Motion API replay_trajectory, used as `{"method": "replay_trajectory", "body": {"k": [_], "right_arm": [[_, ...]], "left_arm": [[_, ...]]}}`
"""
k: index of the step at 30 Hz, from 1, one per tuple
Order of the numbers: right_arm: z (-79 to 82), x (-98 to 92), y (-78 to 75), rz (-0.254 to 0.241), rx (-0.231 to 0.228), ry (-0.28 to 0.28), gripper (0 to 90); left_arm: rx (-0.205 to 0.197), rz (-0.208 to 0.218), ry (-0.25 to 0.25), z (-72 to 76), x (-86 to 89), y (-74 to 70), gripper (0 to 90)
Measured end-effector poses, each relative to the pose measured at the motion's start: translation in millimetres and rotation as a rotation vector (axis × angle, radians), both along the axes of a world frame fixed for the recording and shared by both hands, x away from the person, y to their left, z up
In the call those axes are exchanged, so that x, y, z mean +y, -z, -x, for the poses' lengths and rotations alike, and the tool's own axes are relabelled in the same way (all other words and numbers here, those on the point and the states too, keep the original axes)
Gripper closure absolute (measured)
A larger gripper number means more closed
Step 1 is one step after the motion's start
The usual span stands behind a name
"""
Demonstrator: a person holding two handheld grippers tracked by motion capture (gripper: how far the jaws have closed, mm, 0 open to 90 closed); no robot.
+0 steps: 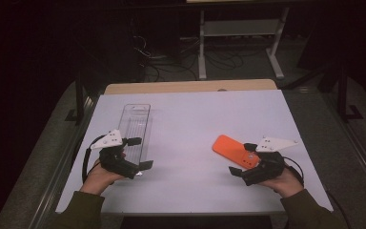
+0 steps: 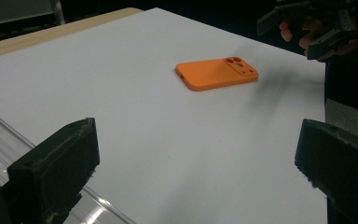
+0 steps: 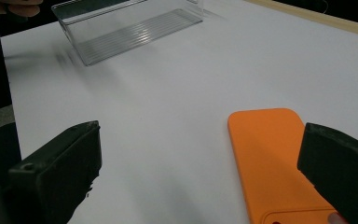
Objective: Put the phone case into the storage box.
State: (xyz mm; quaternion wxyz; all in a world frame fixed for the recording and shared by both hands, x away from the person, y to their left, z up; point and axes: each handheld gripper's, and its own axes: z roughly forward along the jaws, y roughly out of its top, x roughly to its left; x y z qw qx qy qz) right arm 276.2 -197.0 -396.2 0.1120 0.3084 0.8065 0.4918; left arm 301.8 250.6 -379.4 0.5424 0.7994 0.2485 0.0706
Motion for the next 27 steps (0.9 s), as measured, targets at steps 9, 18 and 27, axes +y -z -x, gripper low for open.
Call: {"method": "replay_trajectory", "body": {"k": [9,18,27], "right_arm": [[-2.5,3.0,-1.0,0.013,-0.005,-0.005,0.0],[-5.2,5.0,-2.1,0.028,-0.005,-0.003,0.0],[-7.9,4.6,-2.7,0.044,-0.005,0.011,0.0]], "left_arm": [[0.004,0.008,0.018,1.2,-9.7,-1.4,0.0],[0.019,-0.004,0.027,1.0,-19.2,-0.8,0.0],[0.021,-0.025,0.039,-3.0,-31.7,-0.2,0.0]]}}
